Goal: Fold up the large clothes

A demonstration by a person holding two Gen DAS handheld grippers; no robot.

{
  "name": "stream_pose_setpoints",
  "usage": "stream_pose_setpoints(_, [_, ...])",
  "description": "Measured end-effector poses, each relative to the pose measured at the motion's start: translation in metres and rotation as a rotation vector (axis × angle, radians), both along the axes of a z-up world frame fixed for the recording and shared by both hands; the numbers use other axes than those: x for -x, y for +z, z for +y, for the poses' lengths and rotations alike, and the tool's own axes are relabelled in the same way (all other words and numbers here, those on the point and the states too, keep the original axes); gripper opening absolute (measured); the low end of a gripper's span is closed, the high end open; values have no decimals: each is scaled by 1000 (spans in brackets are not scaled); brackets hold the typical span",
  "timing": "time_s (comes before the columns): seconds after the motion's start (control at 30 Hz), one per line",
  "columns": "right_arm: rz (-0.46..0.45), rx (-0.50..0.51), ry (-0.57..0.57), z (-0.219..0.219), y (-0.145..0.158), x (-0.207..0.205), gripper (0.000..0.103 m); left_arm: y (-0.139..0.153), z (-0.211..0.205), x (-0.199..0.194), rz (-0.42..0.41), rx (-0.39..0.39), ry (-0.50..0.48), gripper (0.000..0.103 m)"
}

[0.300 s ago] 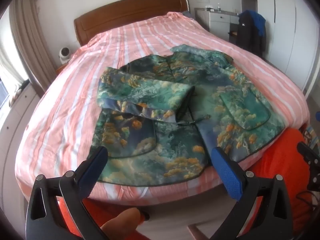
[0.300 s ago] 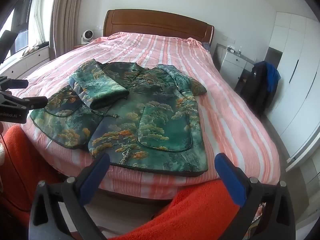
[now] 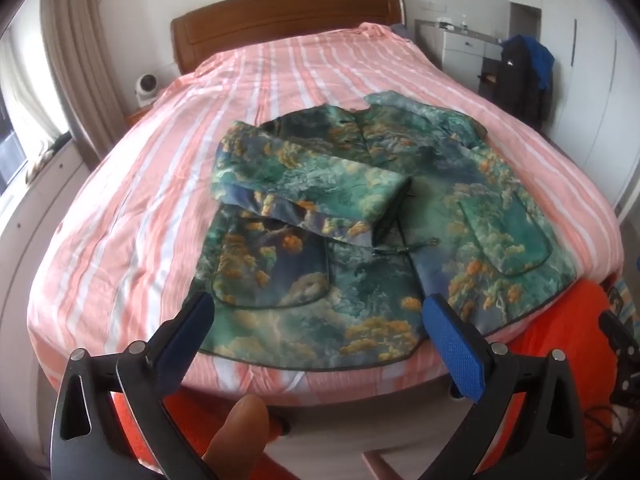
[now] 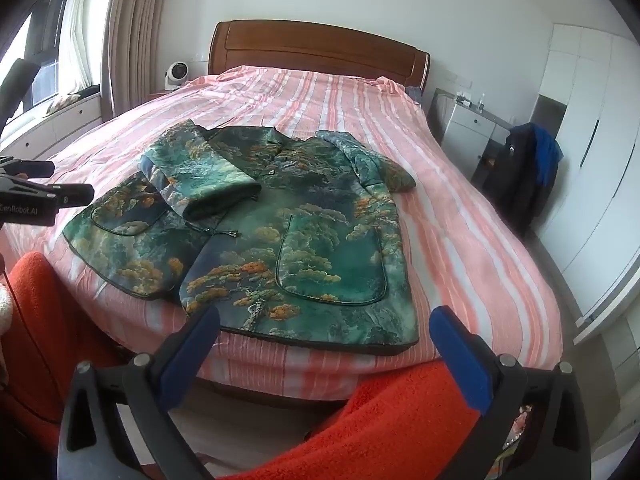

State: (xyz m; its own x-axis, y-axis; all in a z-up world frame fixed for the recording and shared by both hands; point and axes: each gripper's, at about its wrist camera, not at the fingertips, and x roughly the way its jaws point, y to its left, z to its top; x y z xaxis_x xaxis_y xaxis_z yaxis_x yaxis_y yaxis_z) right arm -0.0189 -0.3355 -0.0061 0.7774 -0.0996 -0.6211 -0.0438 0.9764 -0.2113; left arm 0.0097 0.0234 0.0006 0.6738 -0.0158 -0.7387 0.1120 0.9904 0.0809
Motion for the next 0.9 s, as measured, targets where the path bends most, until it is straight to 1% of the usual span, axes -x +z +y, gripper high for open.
stream_pose_setpoints(0.1, [-11, 8, 9, 2, 5, -2, 103, 2, 2, 0, -7, -17, 13, 103])
stream_pose_setpoints(0.23, [-26, 12, 10, 4, 3, 1, 103, 5, 9, 1, -6, 20, 27, 103])
stream_pose_setpoints(0.33, [-26, 13, 10, 4, 3, 1, 103, 7, 12, 1, -10, 24, 38, 103])
stream_pose_setpoints(0.67, [-39, 7, 6, 4, 4, 2, 103, 5, 6, 5, -12, 10, 16, 103])
stream_pose_setpoints(0.9, [-39, 7, 6, 4, 4, 2, 103, 5, 5, 5, -10, 13, 19, 103])
